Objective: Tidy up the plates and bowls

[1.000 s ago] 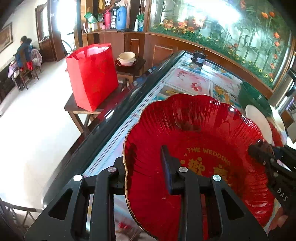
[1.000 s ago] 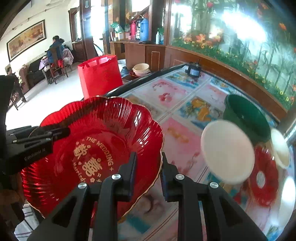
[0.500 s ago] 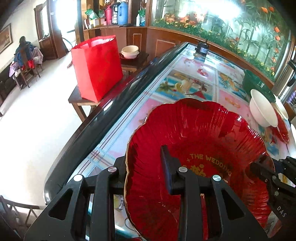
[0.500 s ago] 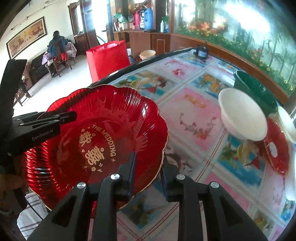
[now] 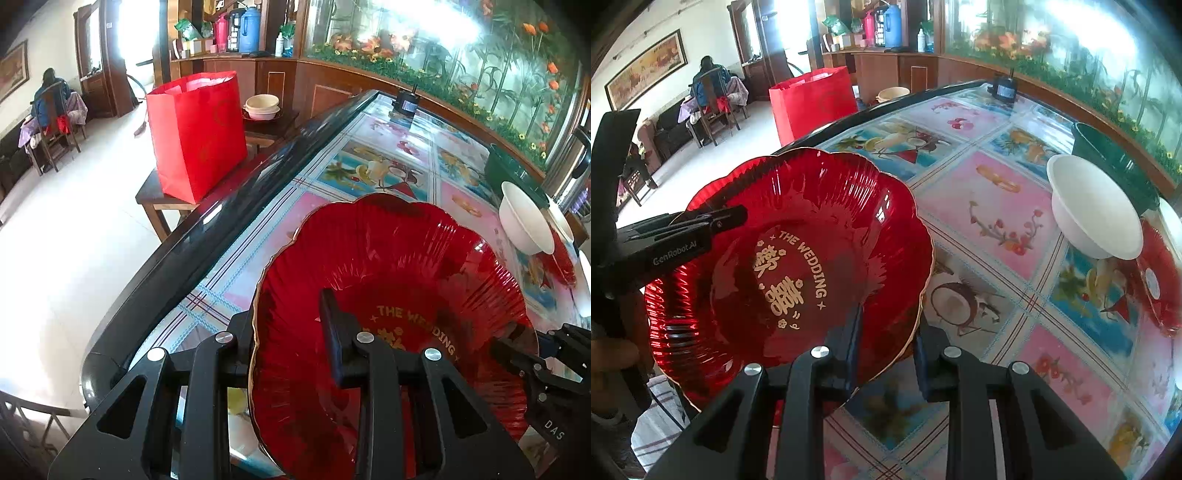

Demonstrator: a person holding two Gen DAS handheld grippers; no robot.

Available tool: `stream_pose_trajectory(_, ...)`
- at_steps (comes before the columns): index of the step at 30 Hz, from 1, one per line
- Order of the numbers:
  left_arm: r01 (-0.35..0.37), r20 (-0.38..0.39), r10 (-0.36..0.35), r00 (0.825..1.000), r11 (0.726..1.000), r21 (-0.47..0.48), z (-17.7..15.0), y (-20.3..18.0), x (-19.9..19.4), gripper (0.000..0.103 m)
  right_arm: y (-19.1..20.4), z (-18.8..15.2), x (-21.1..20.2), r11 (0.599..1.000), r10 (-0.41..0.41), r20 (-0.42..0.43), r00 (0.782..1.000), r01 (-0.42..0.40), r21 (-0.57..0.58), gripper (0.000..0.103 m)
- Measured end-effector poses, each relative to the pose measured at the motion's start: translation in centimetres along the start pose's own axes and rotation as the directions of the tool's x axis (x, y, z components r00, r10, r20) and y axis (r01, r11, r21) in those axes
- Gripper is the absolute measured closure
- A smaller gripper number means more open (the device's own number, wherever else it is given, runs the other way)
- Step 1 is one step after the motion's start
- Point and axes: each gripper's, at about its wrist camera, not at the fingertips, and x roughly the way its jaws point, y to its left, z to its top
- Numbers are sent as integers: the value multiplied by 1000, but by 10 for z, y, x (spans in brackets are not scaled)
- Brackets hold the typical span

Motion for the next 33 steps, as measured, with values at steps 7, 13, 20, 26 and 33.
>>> stream_pose_trajectory(7, -3, 9, 3, 1000, 1000, 15, -3, -2, -1, 75, 1, -4, 0, 1000, 10, -6, 1000, -10, 8, 77)
stream_pose_trajectory(13, -33, 20, 33, 999, 999, 27, -7, -2, -3, 75, -2, -5, -1, 998, 42, -12, 999, -42, 38, 76)
stream_pose_trajectory(20, -24, 31, 24, 999, 1000, -7, -8, 5, -5, 51, -6, -9, -2, 995, 72, -18, 997, -70, 72, 55)
stream_pose_trajectory(26, -27, 75, 30, 997, 999, -42, -6, 13, -21, 39, -12, -13, -12, 993, 76, 3, 997, -76, 95, 44)
stream_pose_trajectory(33, -16, 158, 19, 987, 1000, -21, 3, -6, -56, 39, -23, -19, -24, 991, 67, 25, 997, -70, 115, 37)
